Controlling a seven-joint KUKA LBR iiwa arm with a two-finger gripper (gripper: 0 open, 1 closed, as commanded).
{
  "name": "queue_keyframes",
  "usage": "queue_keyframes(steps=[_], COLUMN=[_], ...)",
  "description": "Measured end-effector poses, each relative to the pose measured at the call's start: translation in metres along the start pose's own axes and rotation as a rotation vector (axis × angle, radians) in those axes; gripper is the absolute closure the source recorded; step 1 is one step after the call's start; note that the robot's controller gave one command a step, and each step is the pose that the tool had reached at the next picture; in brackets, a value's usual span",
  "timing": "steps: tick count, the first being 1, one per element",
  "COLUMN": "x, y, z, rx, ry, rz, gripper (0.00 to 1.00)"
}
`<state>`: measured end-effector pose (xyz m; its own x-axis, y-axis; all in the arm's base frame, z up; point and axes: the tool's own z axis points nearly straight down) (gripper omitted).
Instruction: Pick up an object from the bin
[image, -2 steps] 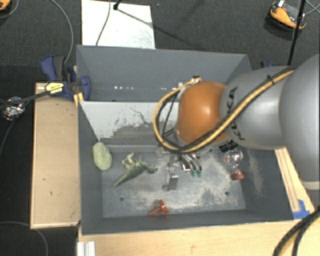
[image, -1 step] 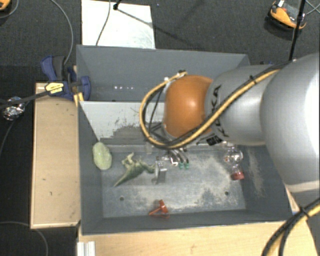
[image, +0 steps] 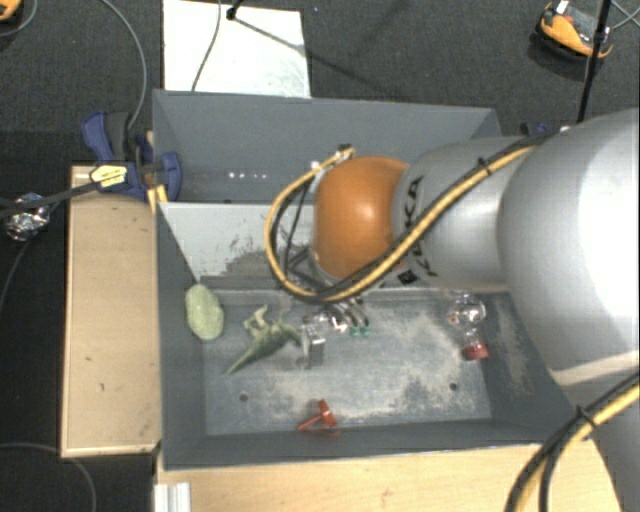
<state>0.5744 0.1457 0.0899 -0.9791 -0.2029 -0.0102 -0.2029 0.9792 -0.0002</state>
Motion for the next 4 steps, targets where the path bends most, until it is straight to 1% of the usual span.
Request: queue_keyframes(steps=[1,2,3,4], x=[-0.003,-0.005,-0.005,-0.007], y=[0.019,0.049,0.049,0.049], z=[0.014,0.018,0.018,-0.131], rx=[-0.002,0.001,0.001,0.002], ry=[-0.001,-0.007,-0.007,-0.013], rz=[-0.114,-0.728,-0.726,-0.783], gripper=[0.00,1.00,1.00,1.00])
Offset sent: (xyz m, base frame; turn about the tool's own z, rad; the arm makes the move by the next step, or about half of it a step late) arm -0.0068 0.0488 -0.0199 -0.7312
